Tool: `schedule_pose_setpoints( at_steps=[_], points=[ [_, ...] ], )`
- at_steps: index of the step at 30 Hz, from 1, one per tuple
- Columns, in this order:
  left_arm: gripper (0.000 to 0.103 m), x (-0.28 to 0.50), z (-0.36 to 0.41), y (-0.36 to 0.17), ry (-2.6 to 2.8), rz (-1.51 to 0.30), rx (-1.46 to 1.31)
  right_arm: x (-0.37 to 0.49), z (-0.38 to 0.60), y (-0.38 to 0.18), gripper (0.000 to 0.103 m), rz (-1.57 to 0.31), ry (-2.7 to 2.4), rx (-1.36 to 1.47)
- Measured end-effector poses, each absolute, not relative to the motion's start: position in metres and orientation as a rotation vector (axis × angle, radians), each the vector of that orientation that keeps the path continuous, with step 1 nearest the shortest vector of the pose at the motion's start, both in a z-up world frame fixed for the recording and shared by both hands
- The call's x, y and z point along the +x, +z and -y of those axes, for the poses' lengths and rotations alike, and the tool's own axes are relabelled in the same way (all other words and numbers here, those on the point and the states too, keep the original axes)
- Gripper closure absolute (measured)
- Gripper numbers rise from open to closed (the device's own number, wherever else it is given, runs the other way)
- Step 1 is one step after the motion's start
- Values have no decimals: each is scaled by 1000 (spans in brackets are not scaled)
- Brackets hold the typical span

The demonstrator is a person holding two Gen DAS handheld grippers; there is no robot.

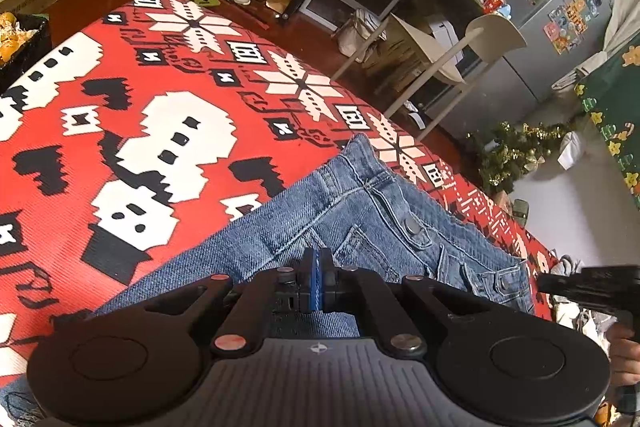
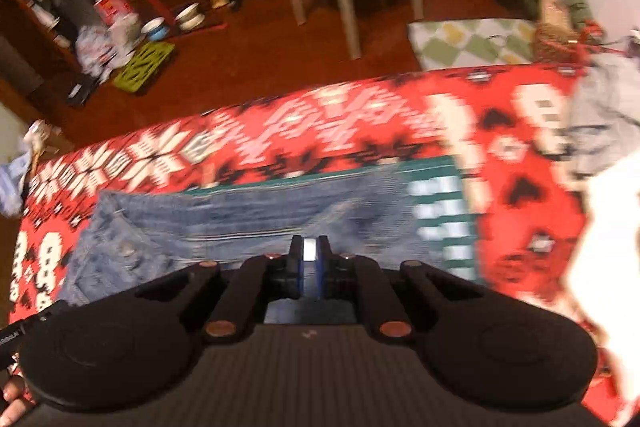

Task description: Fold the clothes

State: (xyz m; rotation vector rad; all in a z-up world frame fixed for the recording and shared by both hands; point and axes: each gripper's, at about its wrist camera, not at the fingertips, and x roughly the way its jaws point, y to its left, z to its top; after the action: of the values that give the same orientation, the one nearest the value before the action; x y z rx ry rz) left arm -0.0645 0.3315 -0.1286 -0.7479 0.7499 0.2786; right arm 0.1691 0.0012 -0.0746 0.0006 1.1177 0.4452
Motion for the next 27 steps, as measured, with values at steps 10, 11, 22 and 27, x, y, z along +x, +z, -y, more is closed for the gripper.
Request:
schedule_pose_setpoints(
  at_steps=[10,11,22,27],
  points=[
    [102,-63,-324,-127,285,-756,-711,190,33,-111,94,-1119,304,30],
    [102,-63,-324,-127,289,-757,-709,192,32,-116,94,-1117,291,20],
    [102,-60,-323,-130,287,-767,-708,186,37,-102,100,-1107,327,53],
    [102,-61,-323,-129,292,-768,-702,188,32,-115,103,-1118,296,2]
  ],
)
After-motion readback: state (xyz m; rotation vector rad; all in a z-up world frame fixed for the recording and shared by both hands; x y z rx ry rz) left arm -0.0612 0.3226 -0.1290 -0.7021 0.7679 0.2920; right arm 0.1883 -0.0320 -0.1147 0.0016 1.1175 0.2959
